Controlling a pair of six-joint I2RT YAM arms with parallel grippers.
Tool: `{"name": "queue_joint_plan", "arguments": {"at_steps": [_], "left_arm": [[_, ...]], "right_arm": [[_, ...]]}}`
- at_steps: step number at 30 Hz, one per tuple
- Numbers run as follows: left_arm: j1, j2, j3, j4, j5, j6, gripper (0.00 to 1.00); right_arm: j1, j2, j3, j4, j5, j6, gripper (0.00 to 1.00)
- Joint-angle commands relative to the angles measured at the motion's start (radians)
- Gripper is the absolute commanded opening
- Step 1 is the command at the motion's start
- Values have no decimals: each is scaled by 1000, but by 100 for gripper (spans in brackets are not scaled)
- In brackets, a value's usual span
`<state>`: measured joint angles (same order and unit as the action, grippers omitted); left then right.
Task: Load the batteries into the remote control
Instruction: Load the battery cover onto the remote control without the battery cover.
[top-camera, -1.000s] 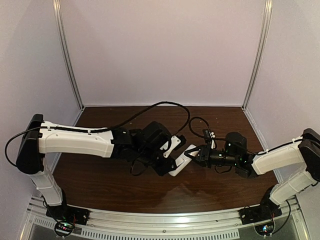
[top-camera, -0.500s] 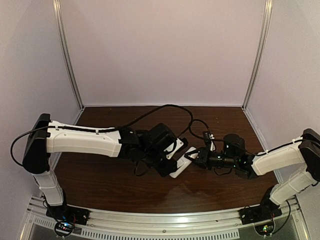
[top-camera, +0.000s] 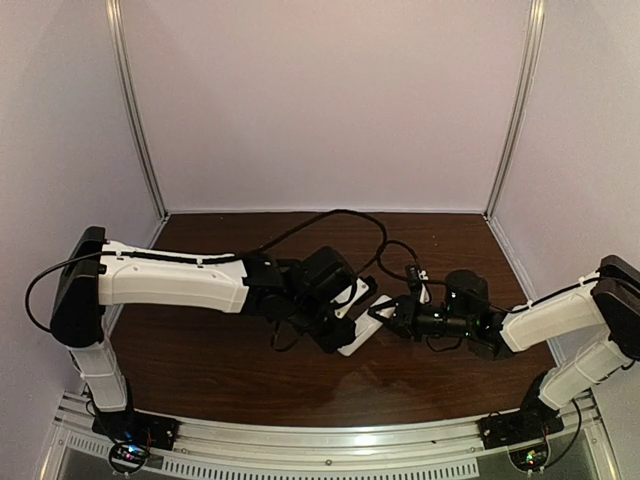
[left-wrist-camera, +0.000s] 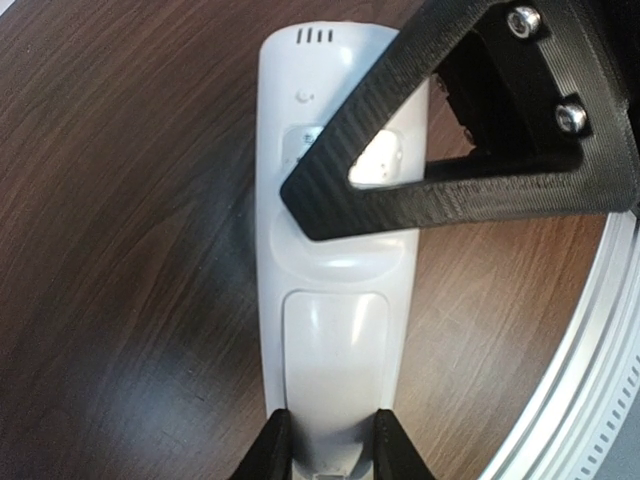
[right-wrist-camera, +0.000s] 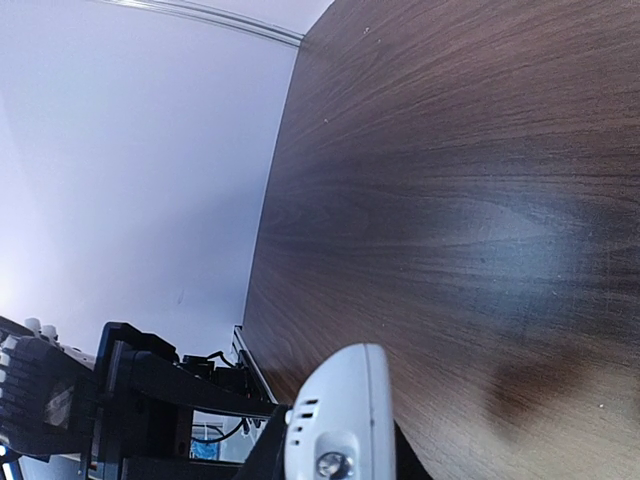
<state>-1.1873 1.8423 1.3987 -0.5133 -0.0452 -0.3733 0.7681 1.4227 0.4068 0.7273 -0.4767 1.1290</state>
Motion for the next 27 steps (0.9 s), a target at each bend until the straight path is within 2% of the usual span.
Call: {"name": "queue_joint_plan", "arguments": {"at_steps": [1, 9, 19, 27], "left_arm": [[-4, 32, 25, -4, 7, -9, 22], [-4, 31, 18, -24, 16, -14, 28], [-5, 16, 6, -23, 10, -15, 38], [-5, -24, -17, 6, 14, -2, 52]], "right_arm": [[14, 11, -8, 111, -21, 30, 0], [14, 20, -29, 168, -31, 63, 0], [11, 3, -29, 152, -30, 56, 0], [1, 4, -31, 152, -47, 53, 0]]}}
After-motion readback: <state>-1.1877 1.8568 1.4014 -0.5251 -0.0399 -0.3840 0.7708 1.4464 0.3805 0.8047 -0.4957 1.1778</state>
